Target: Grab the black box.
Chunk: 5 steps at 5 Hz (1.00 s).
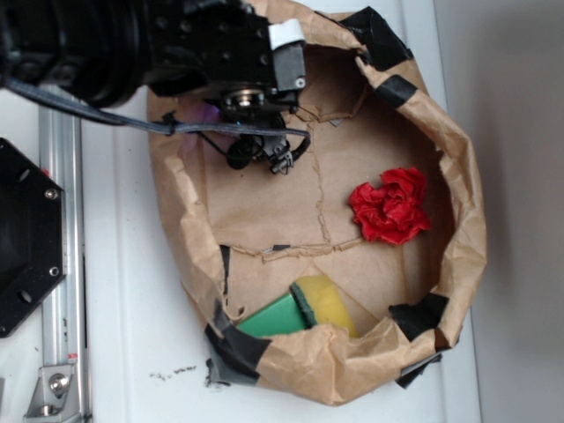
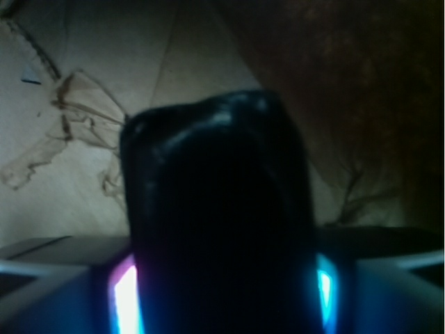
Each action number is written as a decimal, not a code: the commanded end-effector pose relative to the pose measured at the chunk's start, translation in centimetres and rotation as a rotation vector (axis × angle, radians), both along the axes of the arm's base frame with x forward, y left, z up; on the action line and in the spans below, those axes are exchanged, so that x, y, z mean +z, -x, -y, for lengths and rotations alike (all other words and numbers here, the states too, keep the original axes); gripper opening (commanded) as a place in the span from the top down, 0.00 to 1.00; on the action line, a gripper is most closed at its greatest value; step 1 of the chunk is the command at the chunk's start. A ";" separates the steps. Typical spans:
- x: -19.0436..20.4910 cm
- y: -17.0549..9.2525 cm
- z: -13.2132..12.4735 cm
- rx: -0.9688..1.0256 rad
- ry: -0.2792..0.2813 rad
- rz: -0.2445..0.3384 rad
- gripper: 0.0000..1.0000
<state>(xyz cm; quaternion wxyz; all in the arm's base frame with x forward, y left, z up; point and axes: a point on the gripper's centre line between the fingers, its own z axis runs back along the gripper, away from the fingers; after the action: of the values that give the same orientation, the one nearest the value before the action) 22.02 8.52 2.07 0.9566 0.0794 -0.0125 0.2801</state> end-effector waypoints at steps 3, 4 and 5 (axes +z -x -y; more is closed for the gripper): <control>10.0 -3.9 3.0 -0.187 0.013 0.142 1.00; 10.5 -5.2 6.9 -0.449 -0.086 0.055 1.00; 10.1 -4.5 8.9 -0.582 -0.130 0.021 1.00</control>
<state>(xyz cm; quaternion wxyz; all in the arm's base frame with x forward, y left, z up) 26.42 -0.62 11.38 0.9903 0.1309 -0.0467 -0.0044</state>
